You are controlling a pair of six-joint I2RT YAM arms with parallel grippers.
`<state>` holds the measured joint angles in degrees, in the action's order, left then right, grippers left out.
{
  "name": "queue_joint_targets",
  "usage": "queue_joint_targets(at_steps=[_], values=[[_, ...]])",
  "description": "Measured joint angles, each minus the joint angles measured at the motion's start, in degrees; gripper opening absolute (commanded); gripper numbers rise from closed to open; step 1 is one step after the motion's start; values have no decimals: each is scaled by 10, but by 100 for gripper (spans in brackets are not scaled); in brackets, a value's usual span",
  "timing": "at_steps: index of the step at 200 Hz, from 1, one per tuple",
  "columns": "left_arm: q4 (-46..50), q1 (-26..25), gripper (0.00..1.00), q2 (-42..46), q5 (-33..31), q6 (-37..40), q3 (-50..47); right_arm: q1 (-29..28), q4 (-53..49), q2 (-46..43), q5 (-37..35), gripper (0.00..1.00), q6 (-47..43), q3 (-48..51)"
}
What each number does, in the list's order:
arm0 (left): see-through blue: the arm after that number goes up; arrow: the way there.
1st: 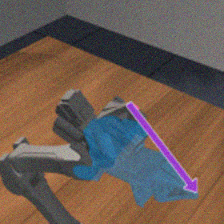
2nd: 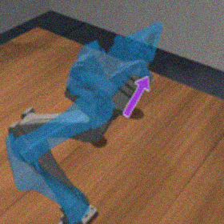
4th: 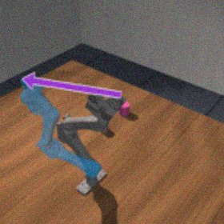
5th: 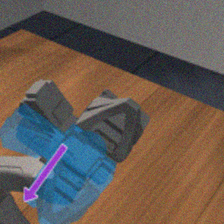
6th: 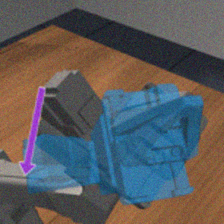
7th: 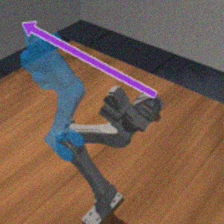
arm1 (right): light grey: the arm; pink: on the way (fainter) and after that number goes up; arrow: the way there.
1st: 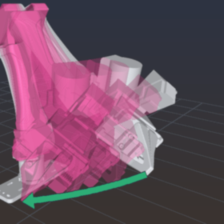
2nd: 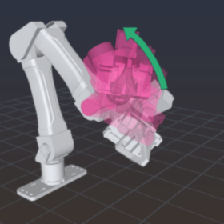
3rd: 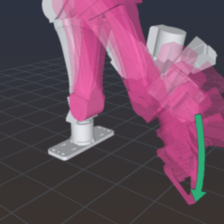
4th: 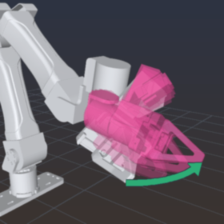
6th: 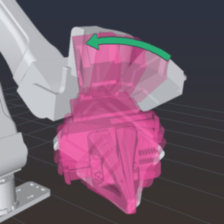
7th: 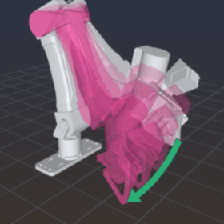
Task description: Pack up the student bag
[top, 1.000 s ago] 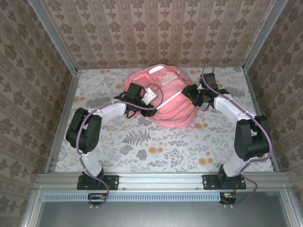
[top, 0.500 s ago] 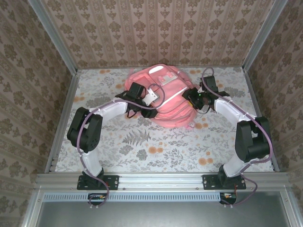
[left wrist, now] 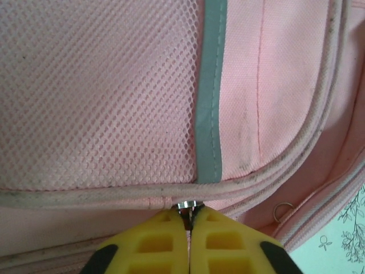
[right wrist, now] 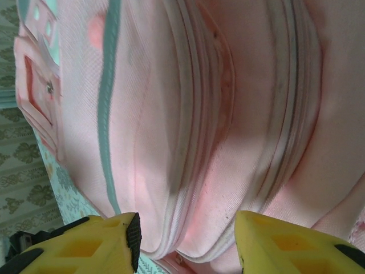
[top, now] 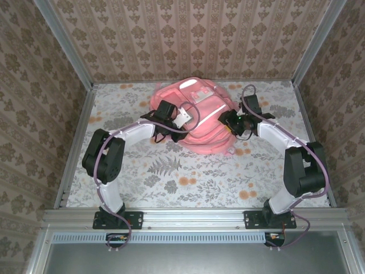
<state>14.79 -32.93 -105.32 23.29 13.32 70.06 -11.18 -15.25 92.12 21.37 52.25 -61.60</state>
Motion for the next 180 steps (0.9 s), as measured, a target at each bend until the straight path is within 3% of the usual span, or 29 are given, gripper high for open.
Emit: queue_joint_targets(at_steps=[103,180], values=[[-79,-1,1,54,-8,-37,-87,-52,48,0,18,48,9,52],[-146,-5,0,58,43,-57,-127,-59,56,7,18,37,8,52]])
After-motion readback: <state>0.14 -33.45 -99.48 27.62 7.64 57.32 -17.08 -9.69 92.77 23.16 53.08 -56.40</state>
